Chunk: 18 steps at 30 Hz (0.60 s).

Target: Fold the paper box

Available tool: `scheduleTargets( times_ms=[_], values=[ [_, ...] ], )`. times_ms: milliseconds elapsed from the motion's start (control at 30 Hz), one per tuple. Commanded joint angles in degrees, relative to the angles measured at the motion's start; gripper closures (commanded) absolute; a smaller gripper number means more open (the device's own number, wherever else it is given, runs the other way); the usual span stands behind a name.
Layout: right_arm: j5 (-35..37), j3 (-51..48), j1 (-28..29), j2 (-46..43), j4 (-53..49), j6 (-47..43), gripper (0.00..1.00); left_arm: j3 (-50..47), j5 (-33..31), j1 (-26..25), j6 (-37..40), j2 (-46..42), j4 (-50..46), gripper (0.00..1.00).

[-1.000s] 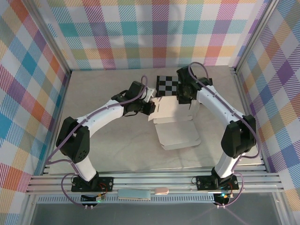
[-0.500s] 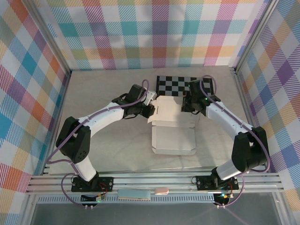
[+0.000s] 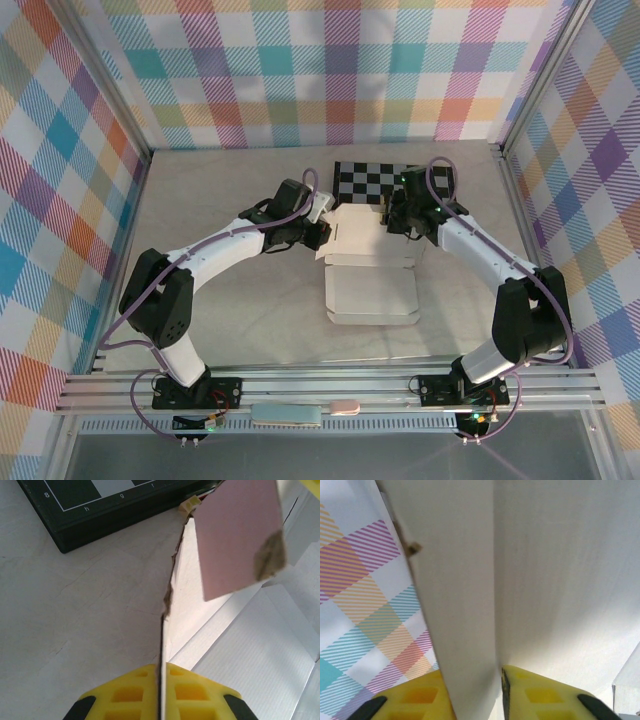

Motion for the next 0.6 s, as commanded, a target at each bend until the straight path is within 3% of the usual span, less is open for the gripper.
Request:
scheduleTargets(
  times_ms=[0,133,267,367,467,567],
  values=[
    [-1.0,0.4,0.0,0.5,-0.1,0.1,0.8,0.6,-0.2,0.2,-0.7,-1.7,2.5,0.95],
    [-0.6,0.4,-0.1,0.4,-0.3,0.2,0.97,0.7,-0.4,0.5,-1.5,-1.8,2.9,0.95],
    [0.3,1.8,-0.5,0.2,-1.2,0.9,1.0,0.6,-0.8,2.6,-8.0,-4.2,3.7,0.7],
    [0.8,4.5,-0.9,0.1,-4.1,2.2,1.0,-1.2,-1.3,6.0,-19.4,-7.9,3.8,0.58],
    [1.1,7.5,-1.1,0.1,-7.4,4.4,1.0,-4.1,2.0,10.2,-29.8,-10.0,1.4,0.58],
    [1.5,10.2,-1.1,0.2,-10.8,6.6,1.0,-9.6,8.6,13.9,-38.4,-10.0,3.6,0.64]
  ],
)
